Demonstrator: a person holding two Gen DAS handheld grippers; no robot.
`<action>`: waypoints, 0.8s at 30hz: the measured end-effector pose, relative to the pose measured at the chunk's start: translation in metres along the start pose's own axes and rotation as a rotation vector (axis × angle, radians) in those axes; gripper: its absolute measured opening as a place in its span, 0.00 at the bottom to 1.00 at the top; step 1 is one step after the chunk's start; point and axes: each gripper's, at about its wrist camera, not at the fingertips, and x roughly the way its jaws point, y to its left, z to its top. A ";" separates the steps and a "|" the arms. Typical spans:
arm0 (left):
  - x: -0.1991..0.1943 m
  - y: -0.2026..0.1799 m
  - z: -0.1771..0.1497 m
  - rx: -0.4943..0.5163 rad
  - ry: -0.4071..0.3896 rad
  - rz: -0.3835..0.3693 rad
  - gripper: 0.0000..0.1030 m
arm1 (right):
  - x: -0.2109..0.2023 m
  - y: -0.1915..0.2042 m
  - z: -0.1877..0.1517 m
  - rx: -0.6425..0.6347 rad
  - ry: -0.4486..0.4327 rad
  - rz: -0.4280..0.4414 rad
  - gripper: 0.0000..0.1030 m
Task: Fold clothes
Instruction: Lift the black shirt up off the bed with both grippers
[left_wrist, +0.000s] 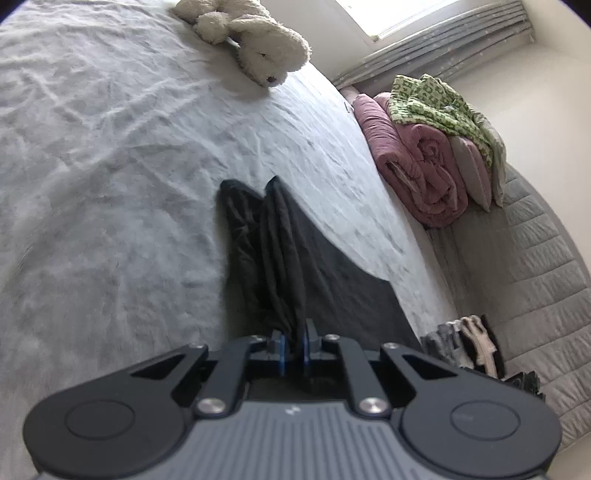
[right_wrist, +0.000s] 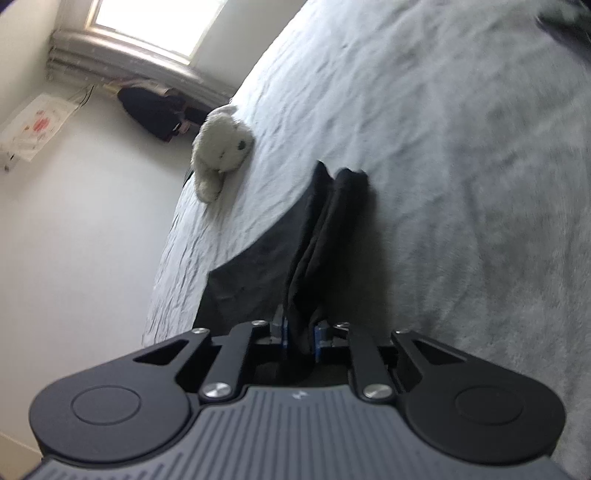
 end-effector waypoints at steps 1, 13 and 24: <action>0.000 0.002 -0.001 -0.008 0.008 -0.001 0.07 | -0.004 0.003 0.001 -0.004 0.008 -0.003 0.14; -0.001 0.019 -0.007 -0.094 0.098 -0.018 0.17 | 0.014 -0.016 -0.002 0.027 0.127 0.008 0.21; 0.002 0.031 0.002 -0.061 0.114 -0.063 0.27 | 0.014 -0.020 0.001 0.016 0.128 0.031 0.37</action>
